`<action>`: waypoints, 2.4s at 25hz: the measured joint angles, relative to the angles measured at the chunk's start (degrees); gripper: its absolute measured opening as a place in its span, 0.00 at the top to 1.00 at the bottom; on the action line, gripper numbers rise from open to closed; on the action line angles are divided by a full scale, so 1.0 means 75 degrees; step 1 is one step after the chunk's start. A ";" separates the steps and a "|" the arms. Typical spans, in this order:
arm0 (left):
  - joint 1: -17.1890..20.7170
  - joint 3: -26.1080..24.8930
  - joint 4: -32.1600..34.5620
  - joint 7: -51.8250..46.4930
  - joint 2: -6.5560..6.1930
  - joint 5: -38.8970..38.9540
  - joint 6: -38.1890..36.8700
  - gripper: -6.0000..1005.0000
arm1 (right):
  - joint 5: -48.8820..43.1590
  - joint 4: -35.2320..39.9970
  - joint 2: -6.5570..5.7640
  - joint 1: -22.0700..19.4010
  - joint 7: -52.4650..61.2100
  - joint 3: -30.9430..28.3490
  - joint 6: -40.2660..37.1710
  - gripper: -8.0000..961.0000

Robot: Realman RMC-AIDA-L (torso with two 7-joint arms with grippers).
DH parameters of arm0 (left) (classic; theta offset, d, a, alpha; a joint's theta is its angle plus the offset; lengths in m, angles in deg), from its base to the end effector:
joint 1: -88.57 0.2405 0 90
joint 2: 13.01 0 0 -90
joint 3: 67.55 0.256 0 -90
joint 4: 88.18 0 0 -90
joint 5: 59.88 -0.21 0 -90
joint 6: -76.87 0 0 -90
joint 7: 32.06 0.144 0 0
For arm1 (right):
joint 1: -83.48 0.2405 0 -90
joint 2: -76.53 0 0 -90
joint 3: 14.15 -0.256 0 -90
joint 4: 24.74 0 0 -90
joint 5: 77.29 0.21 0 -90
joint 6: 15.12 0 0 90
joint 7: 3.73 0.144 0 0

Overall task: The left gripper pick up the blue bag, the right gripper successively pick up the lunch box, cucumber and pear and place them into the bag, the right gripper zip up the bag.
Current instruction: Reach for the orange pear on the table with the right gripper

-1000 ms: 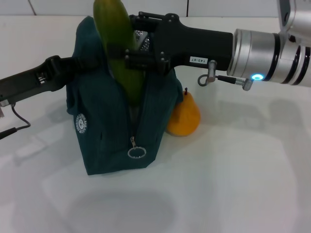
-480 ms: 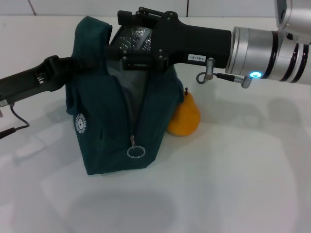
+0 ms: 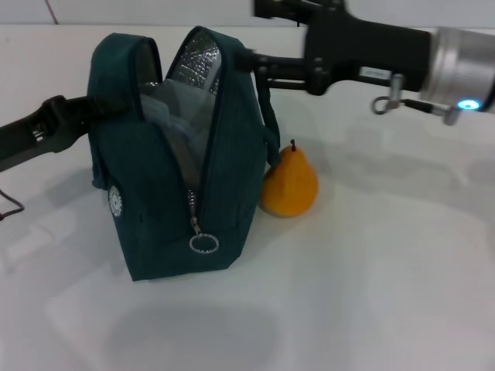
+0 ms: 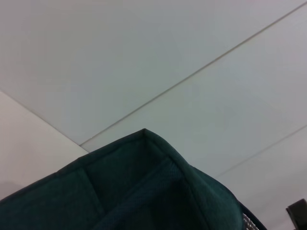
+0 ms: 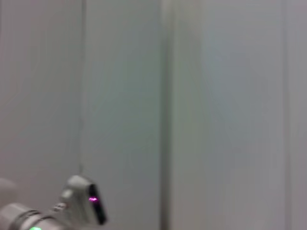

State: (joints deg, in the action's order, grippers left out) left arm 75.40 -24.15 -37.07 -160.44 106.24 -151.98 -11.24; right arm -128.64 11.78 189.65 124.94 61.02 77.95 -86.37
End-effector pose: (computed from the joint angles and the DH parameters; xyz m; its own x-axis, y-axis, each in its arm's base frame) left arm -0.2957 0.2921 0.0652 0.0071 0.6927 0.7212 0.8932 -0.3286 0.3068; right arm 0.1062 0.3832 -0.0263 0.6914 0.0603 -0.7199 -0.1207 -0.9729 -0.1974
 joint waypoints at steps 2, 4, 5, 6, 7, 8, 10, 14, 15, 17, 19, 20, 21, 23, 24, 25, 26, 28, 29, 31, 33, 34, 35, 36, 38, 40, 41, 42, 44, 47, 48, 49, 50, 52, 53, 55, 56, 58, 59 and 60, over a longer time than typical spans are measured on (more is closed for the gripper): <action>0.0050 -0.0060 -0.0042 0.0053 0.0015 0.0013 -0.0002 0.95 | -0.0615 0.0225 0.0013 -0.0330 0.0203 -0.0613 -0.0059 0.17; 0.0100 -0.0154 -0.0133 0.0115 0.0018 0.0017 -0.0004 0.95 | -0.1069 0.0457 0.0025 -0.0615 0.0287 -0.0933 -0.0079 0.17; 0.0109 -0.0183 -0.0162 0.0133 0.0016 0.0017 -0.0004 0.95 | -0.1283 0.0602 0.0025 -0.0803 0.0309 -0.1057 -0.0081 0.17; 0.0122 -0.0262 -0.0255 0.0191 0.0012 0.0017 -0.0007 0.95 | -0.1434 0.0718 0.0022 -0.0990 0.0355 -0.1132 -0.0079 0.17; 0.0129 -0.0307 -0.0316 0.0227 0.0012 0.0018 -0.0011 0.95 | -0.1486 0.0760 0.0022 -0.1050 0.0376 -0.1147 -0.0079 0.17; 0.0135 -0.0335 -0.0373 0.0262 0.0011 0.0020 -0.0012 0.95 | -0.1582 0.0784 0.0012 -0.1163 0.0474 -0.1167 -0.0073 0.17; 0.0139 -0.0348 -0.0459 0.0323 0.0006 0.0021 -0.0014 0.95 | -0.1772 0.0735 -0.0005 -0.1306 0.0701 -0.1193 -0.0058 0.17; 0.0140 -0.0350 -0.0516 0.0349 0.0003 0.0024 -0.0017 0.95 | -0.1865 0.0466 0.0026 -0.1398 0.0773 -0.1225 -0.0005 0.17; 0.0141 -0.0350 -0.0519 0.0349 0.0002 0.0024 -0.0017 0.95 | -0.1907 0.0221 0.0085 -0.1432 0.0677 -0.1232 0.0059 0.17; 0.0140 -0.0350 -0.0524 0.0352 0.0003 0.0024 -0.0017 0.95 | -0.1950 0.0064 0.0135 -0.1435 0.0630 -0.1233 0.0114 0.17; 0.0140 -0.0350 -0.0545 0.0357 0.0008 0.0014 -0.0017 0.95 | -0.1986 -0.0163 0.0189 -0.1406 0.0554 -0.1235 0.0181 0.17; 0.0139 -0.0350 -0.0582 0.0358 0.0008 0.0003 -0.0017 0.95 | -0.1990 -0.0266 0.0206 -0.1382 0.0497 -0.1237 0.0208 0.17; 0.0135 -0.0350 -0.0625 0.0361 0.0003 -0.0004 -0.0017 0.95 | -0.1995 -0.0337 0.0224 -0.1367 0.0424 -0.1237 0.0212 0.17; 0.0122 -0.0350 -0.0662 0.0366 -0.0008 -0.0009 -0.0017 0.95 | -0.1999 -0.0399 0.0248 -0.1352 0.0314 -0.1217 0.0230 0.17; 0.0116 -0.0350 -0.0668 0.0367 -0.0011 -0.0010 -0.0017 0.95 | -0.2015 -0.0409 0.0261 -0.1351 0.0263 -0.1193 0.0273 0.17; 0.0106 -0.0350 -0.0670 0.0369 -0.0015 -0.0013 -0.0017 0.95 | -0.2036 -0.0413 0.0269 -0.1351 0.0232 -0.1180 0.0313 0.17; 0.0097 -0.0350 -0.0677 0.0369 -0.0015 -0.0015 -0.0017 0.95 | -0.2091 -0.0418 0.0281 -0.1348 0.0210 -0.1165 0.0368 0.17; 0.0082 -0.0350 -0.0692 0.0371 -0.0013 -0.0016 -0.0017 0.95 | -0.2203 -0.0444 0.0312 -0.1337 0.0171 -0.1131 0.0460 0.18; 0.0076 -0.0350 -0.0698 0.0371 -0.0011 -0.0016 -0.0017 0.95 | -0.2235 -0.0496 0.0327 -0.1311 0.0118 -0.1111 0.0484 0.18; 0.0070 -0.0350 -0.0704 0.0371 -0.0007 -0.0016 -0.0016 0.95 | -0.2247 -0.0661 0.0361 -0.1233 -0.0040 -0.1076 0.0512 0.18; 0.0070 -0.0350 -0.0707 0.0372 -0.0006 -0.0019 -0.0016 0.95 | -0.2224 -0.0809 0.0381 -0.1158 -0.0153 -0.1070 0.0514 0.18; 0.0070 -0.0350 -0.0707 0.0372 -0.0005 -0.0022 -0.0016 0.95 | -0.2208 -0.0858 0.0386 -0.1126 -0.0189 -0.1067 0.0514 0.18; 0.0070 -0.0350 -0.0709 0.0372 -0.0004 -0.0024 -0.0016 0.95 | -0.2203 -0.0875 0.0392 -0.1109 -0.0213 -0.1066 0.0514 0.18; 0.0070 -0.0350 -0.0709 0.0372 -0.0003 -0.0025 -0.0016 0.95 | -0.2197 -0.0897 0.0398 -0.1085 -0.0249 -0.1066 0.0514 0.18; 0.0070 -0.0350 -0.0709 0.0372 -0.0001 -0.0027 -0.0016 0.95 | -0.2161 -0.0916 0.0403 -0.1043 -0.0334 -0.1059 0.0514 0.18; 0.0065 -0.0349 -0.0709 0.0372 0.0001 -0.0029 -0.0016 0.95 | -0.2132 -0.0951 0.0406 -0.0987 -0.0375 -0.1040 0.0536 0.18; 0.0062 -0.0347 -0.0709 0.0372 0.0003 -0.0030 -0.0016 0.95 | -0.2117 -0.0977 0.0406 -0.0956 -0.0381 -0.1031 0.0557 0.18; 0.0058 -0.0346 -0.0709 0.0372 0.0006 -0.0032 -0.0016 0.95 | -0.2096 -0.1041 0.0407 -0.0884 -0.0392 -0.1003 0.0602 0.18; 0.0056 -0.0345 -0.0709 0.0372 0.0013 -0.0034 -0.0016 0.95 | -0.2016 -0.1201 0.0409 -0.0722 -0.0444 -0.0914 0.0683 0.19; 0.0054 -0.0339 -0.0711 0.0372 0.0017 -0.0036 -0.0016 0.95 | -0.1716 -0.1429 0.0410 -0.0511 -0.0619 -0.0577 0.0850 0.20; 0.0051 -0.0335 -0.0715 0.0372 0.0020 -0.0036 -0.0016 0.95 | -0.1638 -0.1445 0.0409 -0.0492 -0.0657 -0.0494 0.0891 0.20; 0.0049 -0.0334 -0.0716 0.0372 0.0022 -0.0036 -0.0016 0.95 | -0.1445 -0.1479 0.0410 -0.0457 -0.0750 -0.0274 0.0993 0.20; 0.0047 -0.0334 -0.0720 0.0372 0.0024 -0.0035 -0.0016 0.95 | -0.1290 -0.1479 0.0410 -0.0442 -0.0820 -0.0104 0.1064 0.20; 0.0052 -0.0345 -0.0724 0.0372 0.0026 -0.0031 -0.0016 0.95 | -0.0973 -0.1452 0.0409 -0.0434 -0.0932 0.0227 0.1226 0.21; 0.0057 -0.0347 -0.0727 0.0372 0.0026 -0.0028 -0.0016 0.95 | -0.0936 -0.1444 0.0409 -0.0432 -0.0940 0.0277 0.1259 0.21; 0.0064 -0.0349 -0.0736 0.0372 0.0026 -0.0026 -0.0016 0.95 | -0.0850 -0.1431 0.0409 -0.0432 -0.0956 0.0398 0.1367 0.22; 0.0062 -0.0350 -0.0741 0.0372 0.0026 -0.0026 -0.0015 0.95 | -0.0842 -0.1430 0.0409 -0.0430 -0.0957 0.0410 0.1390 0.22; 0.0056 -0.0349 -0.0759 0.0372 0.0026 -0.0026 -0.0004 0.95 | -0.0840 -0.1428 0.0409 -0.0417 -0.0957 0.0412 0.1415 0.26; 0.0053 -0.0350 -0.0774 0.0373 0.0024 -0.0025 0.0001 0.95 | -0.0839 -0.1428 0.0410 -0.0400 -0.0958 0.0412 0.1427 0.29; 0.0050 -0.0350 -0.0787 0.0374 0.0020 -0.0021 0.0004 0.95 | -0.0837 -0.1426 0.0409 -0.0382 -0.0958 0.0411 0.1436 0.31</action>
State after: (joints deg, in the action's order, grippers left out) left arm 75.77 -26.77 -42.97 -157.64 106.39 -152.14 -11.22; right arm -134.92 1.09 192.72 122.07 53.83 81.04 -75.60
